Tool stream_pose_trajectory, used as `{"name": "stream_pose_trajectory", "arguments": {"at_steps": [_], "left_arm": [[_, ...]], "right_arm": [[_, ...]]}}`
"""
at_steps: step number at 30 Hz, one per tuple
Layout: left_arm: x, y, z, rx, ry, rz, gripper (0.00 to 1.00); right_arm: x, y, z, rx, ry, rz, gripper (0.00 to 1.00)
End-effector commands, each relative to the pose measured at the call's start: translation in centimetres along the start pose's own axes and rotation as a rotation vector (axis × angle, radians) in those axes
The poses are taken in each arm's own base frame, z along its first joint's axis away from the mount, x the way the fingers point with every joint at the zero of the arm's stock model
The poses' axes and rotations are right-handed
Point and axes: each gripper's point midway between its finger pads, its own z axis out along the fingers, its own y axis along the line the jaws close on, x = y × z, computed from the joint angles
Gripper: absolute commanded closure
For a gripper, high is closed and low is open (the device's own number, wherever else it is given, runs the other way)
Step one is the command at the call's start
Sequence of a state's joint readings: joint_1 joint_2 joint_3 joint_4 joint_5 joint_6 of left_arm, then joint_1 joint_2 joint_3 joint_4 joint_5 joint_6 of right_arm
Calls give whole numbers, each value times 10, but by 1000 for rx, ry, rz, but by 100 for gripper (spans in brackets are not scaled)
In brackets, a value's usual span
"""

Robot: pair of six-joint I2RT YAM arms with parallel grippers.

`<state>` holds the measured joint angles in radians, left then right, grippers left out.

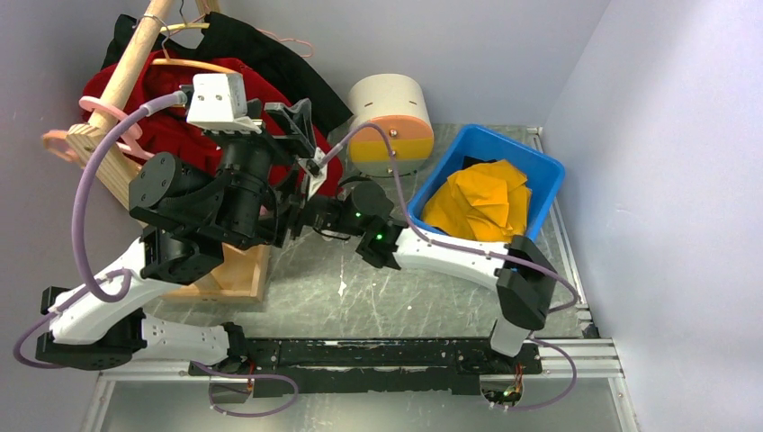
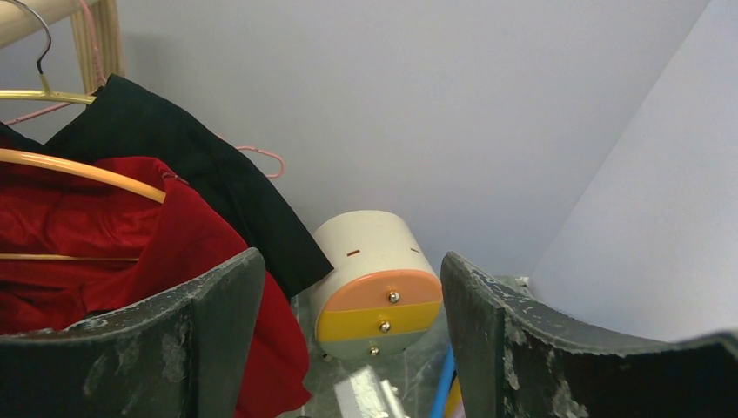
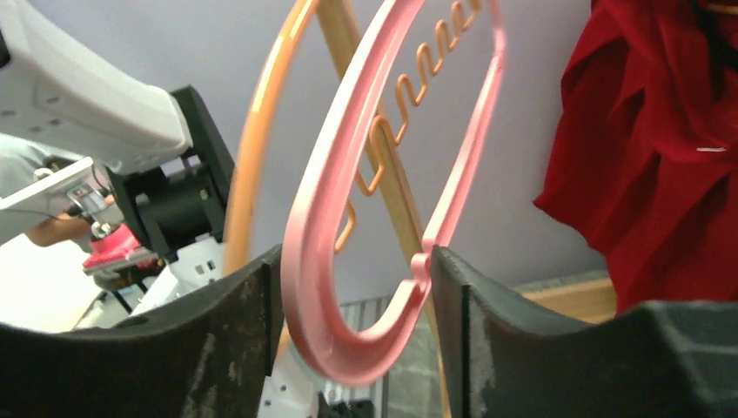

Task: Remove the skirt from the hanger
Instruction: Place the hanger at the clothesline, then pick up the hanger from the clothesline.

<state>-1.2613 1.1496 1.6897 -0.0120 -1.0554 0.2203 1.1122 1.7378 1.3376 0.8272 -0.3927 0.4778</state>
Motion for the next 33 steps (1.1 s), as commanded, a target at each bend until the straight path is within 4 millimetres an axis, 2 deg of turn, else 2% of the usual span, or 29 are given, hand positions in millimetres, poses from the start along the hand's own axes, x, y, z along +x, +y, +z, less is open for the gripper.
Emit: {"name": "stream_pose_trajectory", "arguments": {"at_steps": [1, 4, 8, 10, 13, 15, 16, 17, 20, 24, 26, 30, 33], "left_arm": [[-8, 7, -3, -12, -17, -19, 22], [-3, 5, -2, -13, 0, -8, 20], [7, 2, 0, -32, 37, 37, 19], [6, -1, 1, -25, 56, 34, 22], [11, -10, 2, 13, 82, 42, 29], [18, -16, 11, 12, 106, 81, 28], [26, -19, 18, 13, 136, 105, 28], [42, -17, 29, 9, 193, 148, 28], [71, -13, 61, 17, 301, 135, 34], [70, 1, 78, -39, 264, 128, 33], [64, 19, 88, -100, 244, 132, 33], [45, 38, 95, -147, 203, 130, 33], [32, 55, 91, -219, 170, 155, 34]], "right_arm": [[-27, -1, -18, 97, 33, -38, 29], [-32, -28, -40, 222, 96, -25, 15], [-42, -55, -81, 329, 143, -7, 6], [-43, -66, -104, 384, 168, -32, 1], [-45, -91, -135, 507, 207, -53, 0], [-52, -101, -149, 551, 220, -60, 0], [-55, -103, -153, 563, 222, -71, 0], [-57, -106, -158, 577, 225, -80, 0], [-58, -110, -167, 618, 240, -91, 0], [-48, -120, -182, 662, 271, -81, 0], [-46, -129, -181, 663, 276, -104, 0], [-58, -162, -165, 653, 234, -137, 0], [-77, -179, -139, 577, 163, -168, 0]]}}
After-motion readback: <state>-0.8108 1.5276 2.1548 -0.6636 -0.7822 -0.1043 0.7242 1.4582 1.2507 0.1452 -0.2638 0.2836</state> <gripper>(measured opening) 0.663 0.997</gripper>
